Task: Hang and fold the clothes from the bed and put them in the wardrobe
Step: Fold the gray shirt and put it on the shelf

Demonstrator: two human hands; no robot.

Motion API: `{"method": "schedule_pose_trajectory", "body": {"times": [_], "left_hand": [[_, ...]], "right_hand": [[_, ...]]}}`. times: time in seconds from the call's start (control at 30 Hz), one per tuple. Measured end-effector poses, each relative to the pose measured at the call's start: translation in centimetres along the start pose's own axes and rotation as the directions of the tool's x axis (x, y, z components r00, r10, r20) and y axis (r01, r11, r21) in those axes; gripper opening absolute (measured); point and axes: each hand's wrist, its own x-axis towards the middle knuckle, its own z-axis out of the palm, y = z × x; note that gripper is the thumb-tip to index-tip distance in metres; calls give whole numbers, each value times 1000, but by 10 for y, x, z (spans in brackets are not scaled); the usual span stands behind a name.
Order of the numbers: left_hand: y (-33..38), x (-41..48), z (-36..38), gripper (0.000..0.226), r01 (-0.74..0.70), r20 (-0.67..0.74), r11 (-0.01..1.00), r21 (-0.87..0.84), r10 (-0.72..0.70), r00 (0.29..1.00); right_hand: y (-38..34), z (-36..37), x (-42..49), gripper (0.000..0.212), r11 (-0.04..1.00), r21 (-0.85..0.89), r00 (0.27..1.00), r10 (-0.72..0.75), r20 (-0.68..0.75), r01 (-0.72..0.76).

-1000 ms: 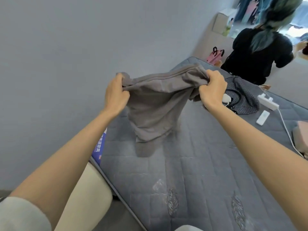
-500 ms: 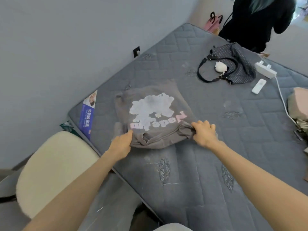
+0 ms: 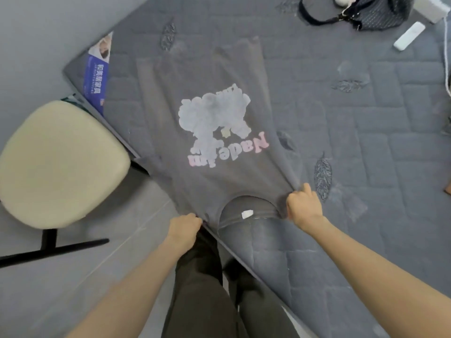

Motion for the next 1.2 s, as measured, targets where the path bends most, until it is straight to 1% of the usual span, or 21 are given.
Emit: {"method": "schedule_pose_trajectory", "body": {"times": [0.03,0.07,0.13,0.17,0.2,0.27,0.37,0.47,0.6,0.63,0.7,0.8,0.87,0.97,1.03,1.07,1.13,1.17,1.2], "left_hand": [[4,-1,10,20,5,43,1000,0,-5,999],[6,-3,18,21,21,76,999,-37,-18,997],[7,-8,27,21,69,96,980,-189,-51,994],[6,-10,29,22,84,82,958,-275,-64,995],[3,-11,29,25,94,63,932,-349,-76,995],[-6,-11,24,29,105,25,889,-445,-105,994],[-33,-8,10,37,124,-34,812,-570,-174,984],[-72,1,-4,46,139,-69,729,-670,-248,966],[-131,25,-19,55,114,-111,678,-726,-279,954],[-146,35,-22,56,100,-127,678,-729,-276,953],[-173,58,-24,59,68,-153,708,-703,-244,958],[-203,93,-27,62,-11,-178,777,-629,-130,975],[-216,113,-26,66,-45,-169,826,-562,-62,984],[-225,136,-19,76,-34,-88,881,-471,-9,996],[-225,147,-12,79,0,-86,918,-396,-37,996],[-226,151,-9,75,12,-117,940,-340,-54,992],[-229,156,-2,55,-19,-181,973,-230,-24,983],[-232,156,2,47,-57,-200,976,-211,14,980],[-235,155,4,43,-97,-211,969,-227,49,976]], "right_hand": [[0,7,-2,25,1000,16,999,10,40,-10],[-1,12,-5,27,997,67,996,21,88,-27],[-8,15,-10,31,976,207,984,27,177,-64],[-12,15,-12,32,962,267,983,14,182,-63],[-17,14,-14,32,945,321,986,1,168,-56],[-30,6,-15,33,894,446,990,-15,138,-48],[-57,-10,-10,32,758,650,993,-41,113,-43],[-95,-27,-4,33,695,719,995,-84,57,18],[-151,-38,14,33,663,745,994,-109,0,73],[-165,-38,21,33,663,745,994,-110,0,73],[-195,-35,33,34,650,759,994,-105,33,44],[-234,-28,50,34,645,764,992,-90,87,-9],[-254,-21,61,36,647,761,991,-77,112,-35],[-273,-8,74,45,638,766,991,-30,130,-81],[-282,1,80,51,612,783,990,0,141,-111],[-285,6,81,53,610,784,990,7,141,-116],[-289,14,84,55,633,766,992,19,124,-108],[-291,17,84,56,648,755,993,25,111,-101],[-293,19,83,57,658,748,995,33,95,-93]]}}
